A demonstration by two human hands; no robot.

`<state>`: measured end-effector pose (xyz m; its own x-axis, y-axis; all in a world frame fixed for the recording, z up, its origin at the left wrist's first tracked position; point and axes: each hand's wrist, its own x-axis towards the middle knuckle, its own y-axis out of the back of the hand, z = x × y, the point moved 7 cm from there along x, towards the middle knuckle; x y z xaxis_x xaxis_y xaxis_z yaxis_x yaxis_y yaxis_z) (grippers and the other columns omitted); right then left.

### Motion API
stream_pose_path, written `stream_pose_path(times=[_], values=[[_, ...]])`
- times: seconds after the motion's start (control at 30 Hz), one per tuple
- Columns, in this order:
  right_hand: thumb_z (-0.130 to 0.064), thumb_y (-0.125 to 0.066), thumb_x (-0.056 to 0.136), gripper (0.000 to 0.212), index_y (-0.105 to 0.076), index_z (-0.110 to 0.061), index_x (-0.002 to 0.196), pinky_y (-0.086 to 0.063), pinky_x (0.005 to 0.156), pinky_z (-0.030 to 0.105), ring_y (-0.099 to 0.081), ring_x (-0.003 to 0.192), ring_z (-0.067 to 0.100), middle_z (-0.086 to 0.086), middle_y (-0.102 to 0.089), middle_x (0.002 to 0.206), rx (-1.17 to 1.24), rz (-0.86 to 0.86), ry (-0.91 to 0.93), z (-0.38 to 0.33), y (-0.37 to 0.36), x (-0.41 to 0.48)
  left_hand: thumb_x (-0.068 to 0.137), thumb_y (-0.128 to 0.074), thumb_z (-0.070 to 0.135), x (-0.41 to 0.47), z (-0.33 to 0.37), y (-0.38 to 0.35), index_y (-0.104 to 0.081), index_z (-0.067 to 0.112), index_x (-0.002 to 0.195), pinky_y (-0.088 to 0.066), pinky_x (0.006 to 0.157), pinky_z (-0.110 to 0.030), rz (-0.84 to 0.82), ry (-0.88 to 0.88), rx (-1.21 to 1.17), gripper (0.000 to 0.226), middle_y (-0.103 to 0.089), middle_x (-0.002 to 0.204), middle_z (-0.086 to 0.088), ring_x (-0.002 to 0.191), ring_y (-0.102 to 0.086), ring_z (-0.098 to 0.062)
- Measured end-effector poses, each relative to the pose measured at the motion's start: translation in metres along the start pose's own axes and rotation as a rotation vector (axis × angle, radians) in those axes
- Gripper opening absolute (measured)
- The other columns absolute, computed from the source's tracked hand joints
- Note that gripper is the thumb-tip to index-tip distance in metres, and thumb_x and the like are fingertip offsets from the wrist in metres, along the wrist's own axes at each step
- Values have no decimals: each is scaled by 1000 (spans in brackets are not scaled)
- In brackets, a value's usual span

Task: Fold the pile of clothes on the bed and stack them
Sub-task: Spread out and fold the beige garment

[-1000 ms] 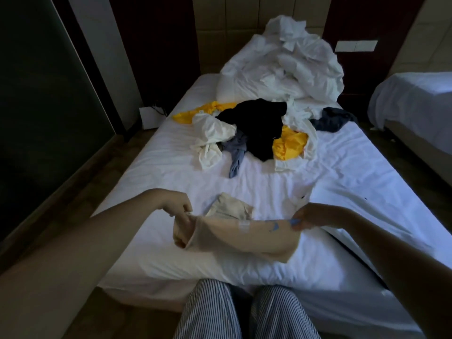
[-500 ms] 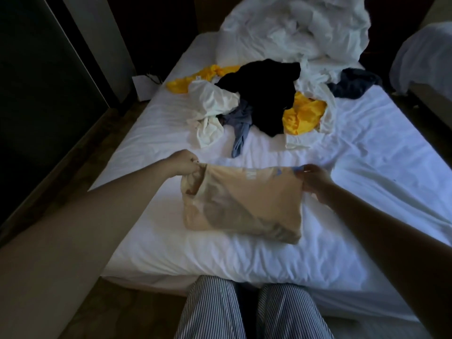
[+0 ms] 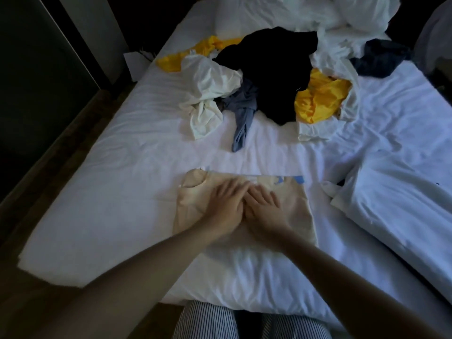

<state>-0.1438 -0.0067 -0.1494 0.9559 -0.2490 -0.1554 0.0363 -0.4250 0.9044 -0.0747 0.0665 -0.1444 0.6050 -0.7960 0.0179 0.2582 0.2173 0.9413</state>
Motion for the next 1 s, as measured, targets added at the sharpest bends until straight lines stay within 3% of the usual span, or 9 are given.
stream_pose_path(times=[0.07, 0.23, 0.4, 0.47, 0.53, 0.6, 0.77, 0.9, 1.0], values=[[-56, 8, 73, 83, -20, -34, 148, 0, 116, 36, -4, 147, 21, -12, -11, 157, -53, 10, 9, 4, -11, -6, 87, -26, 36, -8, 0, -17, -51, 22, 136, -34, 107, -40, -49, 17, 103, 57, -52, 139, -5, 127, -50, -27], [-55, -8, 87, 64, -9, -37, 149, 7, 116, 41, 8, 146, 16, -9, 2, 159, -89, 38, -295, 65, 1, -15, 93, -15, 57, -12, -56, -8, -14, 39, 150, 2, 117, -47, -53, 342, 159, 60, -6, 160, 10, 147, -1, -13], [-42, -24, 99, 56, -4, -32, 150, 4, 117, 39, 4, 146, 18, -2, 2, 159, 36, 65, -477, 109, 13, -44, 98, -35, 45, -30, -104, 9, -14, 31, 151, -8, 116, -43, 5, 561, -15, 58, -5, 160, -2, 146, -10, -23], [-44, -28, 94, 59, -22, -20, 148, -6, 116, 39, -12, 145, 21, 6, -18, 156, 176, 235, -500, 105, 17, -47, 93, -53, 40, -41, -114, 25, -21, 18, 150, -14, 115, -38, 235, 697, -250, 69, -10, 158, -13, 144, -14, -30], [-48, -32, 82, 65, -45, -6, 129, -27, 109, 43, -38, 130, 29, 13, -48, 133, 462, 468, -555, 98, 29, -53, 85, -65, 39, -56, -118, 38, -33, 8, 144, -23, 110, -39, 394, 838, -383, 73, -21, 152, -18, 137, -22, -35], [-41, -47, 81, 58, -46, -2, 124, -39, 98, 40, -49, 115, 31, 10, -52, 112, 720, 550, -638, 95, 30, -59, 83, -64, 47, -63, -117, 36, -45, 1, 131, -31, 106, -39, 301, 905, -328, 69, -39, 139, -24, 128, -36, -38], [-24, -69, 80, 31, -58, -5, 101, -37, 65, 26, -55, 87, 22, 11, -56, 93, 881, 352, -721, 96, 26, -54, 66, -70, 66, -64, -102, 22, -64, 8, 105, -49, 87, -31, 65, 911, -552, 70, -67, 108, -7, 101, -62, -24], [-32, -68, 83, 52, -55, 0, 121, -45, 81, 34, -57, 104, 29, 14, -59, 115, 965, 84, -765, 98, 8, -52, 74, -79, 34, -57, -97, 22, -62, 11, 91, -48, 71, -23, -63, 872, -769, 33, -65, 95, -5, 82, -62, -17], [-41, -69, 80, 63, -51, -4, 128, -46, 80, 33, -58, 109, 33, 15, -57, 124, 876, -69, -760, 96, -3, -56, 72, -82, 21, -58, -89, 18, -62, 8, 107, -50, 68, -22, -209, 799, -878, 43, -67, 92, 0, 80, -64, -11]])
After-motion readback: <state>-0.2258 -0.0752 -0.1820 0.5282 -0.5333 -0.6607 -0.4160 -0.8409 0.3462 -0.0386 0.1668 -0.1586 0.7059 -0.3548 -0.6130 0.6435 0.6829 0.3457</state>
